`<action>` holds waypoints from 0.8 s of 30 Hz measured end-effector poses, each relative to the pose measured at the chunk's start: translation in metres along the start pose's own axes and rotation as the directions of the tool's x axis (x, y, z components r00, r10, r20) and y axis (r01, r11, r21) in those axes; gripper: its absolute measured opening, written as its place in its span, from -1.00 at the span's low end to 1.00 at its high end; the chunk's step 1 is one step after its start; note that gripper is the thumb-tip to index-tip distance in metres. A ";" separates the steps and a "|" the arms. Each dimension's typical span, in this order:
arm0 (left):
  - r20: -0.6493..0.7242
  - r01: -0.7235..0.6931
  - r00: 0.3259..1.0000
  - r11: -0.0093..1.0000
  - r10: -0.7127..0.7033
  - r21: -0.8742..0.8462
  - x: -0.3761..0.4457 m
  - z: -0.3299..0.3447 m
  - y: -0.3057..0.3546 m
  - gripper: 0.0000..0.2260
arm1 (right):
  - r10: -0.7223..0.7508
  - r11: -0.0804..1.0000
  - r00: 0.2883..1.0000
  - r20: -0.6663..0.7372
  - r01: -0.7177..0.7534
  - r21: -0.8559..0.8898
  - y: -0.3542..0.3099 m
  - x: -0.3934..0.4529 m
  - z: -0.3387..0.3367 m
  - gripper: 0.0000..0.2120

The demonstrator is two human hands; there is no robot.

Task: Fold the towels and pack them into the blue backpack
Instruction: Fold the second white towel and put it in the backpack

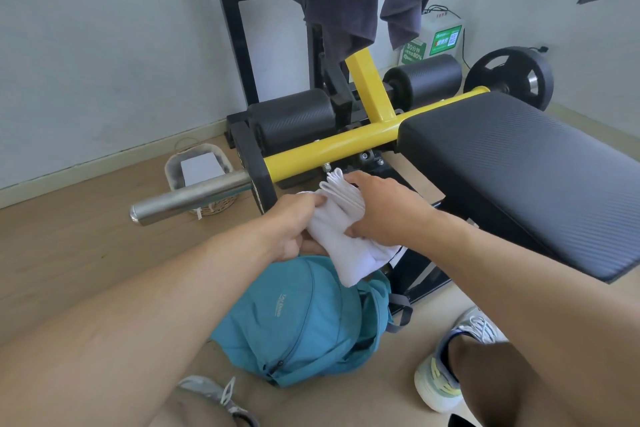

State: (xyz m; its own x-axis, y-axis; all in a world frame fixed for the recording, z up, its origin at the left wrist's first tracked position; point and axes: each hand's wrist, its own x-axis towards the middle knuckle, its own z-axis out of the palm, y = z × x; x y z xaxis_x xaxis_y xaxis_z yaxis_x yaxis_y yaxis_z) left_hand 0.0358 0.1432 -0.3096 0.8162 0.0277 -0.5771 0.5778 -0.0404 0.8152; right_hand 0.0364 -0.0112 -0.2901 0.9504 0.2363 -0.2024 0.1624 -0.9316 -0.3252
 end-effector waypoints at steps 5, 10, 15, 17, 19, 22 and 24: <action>-0.017 0.031 0.999 0.999 -0.032 -0.034 0.002 0.004 -0.002 -0.77 | -0.047 0.995 0.999 -0.010 0.046 -0.083 -0.010 -0.011 0.015 -0.44; 0.006 0.108 0.994 0.985 -0.108 -0.133 0.000 0.002 0.003 -0.76 | -0.068 0.979 0.998 0.019 0.070 -0.192 -0.018 -0.017 0.022 -0.13; 0.312 0.114 0.947 0.988 -0.078 -0.100 -0.004 -0.013 0.014 -0.60 | -0.081 0.993 0.991 0.109 0.089 -0.077 -0.002 -0.005 0.007 -0.06; 0.391 0.017 0.920 0.999 -0.034 0.047 -0.001 -0.027 0.018 -0.60 | -0.121 0.991 0.983 0.136 0.113 0.071 0.008 -0.004 -0.009 -0.05; 0.455 -0.143 0.890 0.965 0.028 0.219 0.005 -0.045 0.017 -0.40 | -0.197 0.964 0.972 0.127 0.169 0.204 0.018 -0.006 -0.023 -0.11; 0.531 -0.376 0.834 0.857 0.147 0.353 0.007 -0.058 0.011 -0.34 | -0.282 0.933 0.950 0.137 0.238 0.268 0.026 -0.010 -0.028 -0.21; 0.543 -0.433 0.816 0.832 0.198 0.347 0.004 -0.057 0.009 -0.39 | -0.309 0.930 0.938 0.156 0.264 0.255 0.028 -0.010 -0.025 -0.25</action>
State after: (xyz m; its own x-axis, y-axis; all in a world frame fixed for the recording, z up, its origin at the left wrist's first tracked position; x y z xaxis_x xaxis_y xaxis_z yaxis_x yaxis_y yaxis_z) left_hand 0.0445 0.1994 -0.3020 0.7798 -0.5280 -0.3363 0.1275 -0.3919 0.9111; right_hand 0.0376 -0.0460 -0.2744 0.8002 0.5523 -0.2336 0.3340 -0.7341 -0.5913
